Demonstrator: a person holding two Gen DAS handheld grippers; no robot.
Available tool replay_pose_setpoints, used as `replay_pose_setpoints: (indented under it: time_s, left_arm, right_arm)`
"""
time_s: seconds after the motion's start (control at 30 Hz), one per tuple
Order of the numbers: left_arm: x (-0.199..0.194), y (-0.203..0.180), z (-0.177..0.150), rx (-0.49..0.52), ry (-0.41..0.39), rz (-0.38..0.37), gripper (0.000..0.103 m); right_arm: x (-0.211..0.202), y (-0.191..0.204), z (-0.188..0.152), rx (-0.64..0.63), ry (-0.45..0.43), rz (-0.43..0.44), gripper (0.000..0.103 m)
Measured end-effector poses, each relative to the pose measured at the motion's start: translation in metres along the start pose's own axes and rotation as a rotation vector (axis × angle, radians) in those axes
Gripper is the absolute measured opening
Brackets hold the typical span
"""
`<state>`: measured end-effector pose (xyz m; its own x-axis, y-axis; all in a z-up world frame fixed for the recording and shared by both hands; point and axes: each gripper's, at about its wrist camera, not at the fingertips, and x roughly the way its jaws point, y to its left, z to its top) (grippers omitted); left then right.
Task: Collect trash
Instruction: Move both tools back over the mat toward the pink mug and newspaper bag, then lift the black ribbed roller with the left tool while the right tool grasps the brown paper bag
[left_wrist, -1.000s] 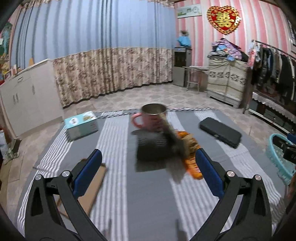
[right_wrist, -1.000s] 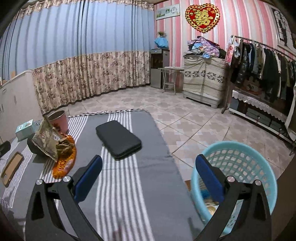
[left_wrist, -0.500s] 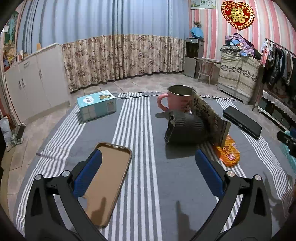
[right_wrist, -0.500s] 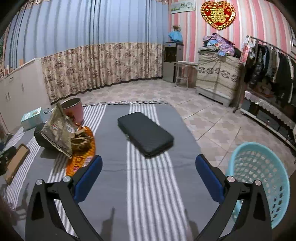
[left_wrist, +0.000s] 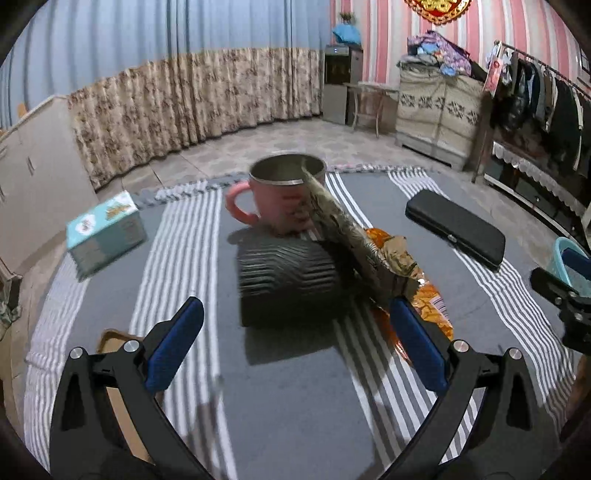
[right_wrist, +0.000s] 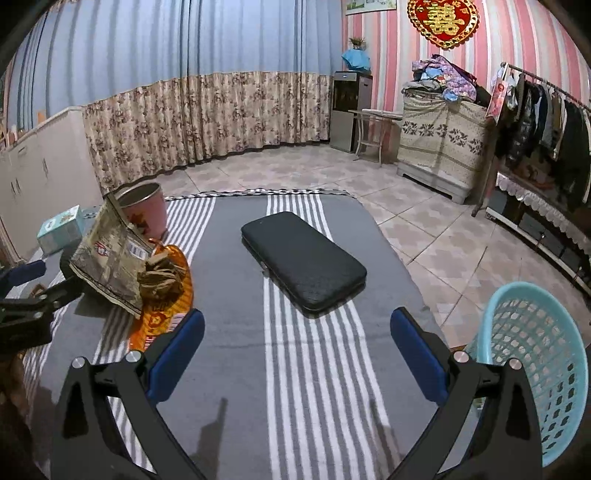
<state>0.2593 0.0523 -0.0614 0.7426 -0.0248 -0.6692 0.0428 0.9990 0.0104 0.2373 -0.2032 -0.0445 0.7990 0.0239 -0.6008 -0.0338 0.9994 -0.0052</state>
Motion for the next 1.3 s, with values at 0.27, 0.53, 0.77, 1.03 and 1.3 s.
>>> replay_pose_setpoints:
  time_s: [0.27, 0.53, 0.77, 1.03, 1.3]
  left_arm:
    - [0.036, 0.001, 0.008, -0.016, 0.074, 0.005, 0.097]
    - [0.029, 0.014, 0.002, -0.020, 0.080, -0.045, 0.069]
    - [-0.010, 0.052, -0.003, -0.044, 0.034, 0.005, 0.069]
    - [-0.037, 0.120, -0.008, -0.117, 0.010, 0.084, 0.069]
    - [-0.040, 0.141, -0.008, -0.141, -0.009, 0.095, 0.069]
  right_arm:
    - [0.008, -0.001, 0.002, 0.010, 0.022, 0.005, 0.098]
    - [0.016, 0.012, 0.000, -0.015, 0.050, 0.021, 0.098]
    - [0.019, 0.044, 0.006, -0.031, 0.044, 0.074, 0.098]
    - [0.042, 0.098, 0.014, -0.069, 0.056, 0.134, 0.098]
    - [0.074, 0.126, 0.015, -0.145, 0.117, 0.120, 0.092]
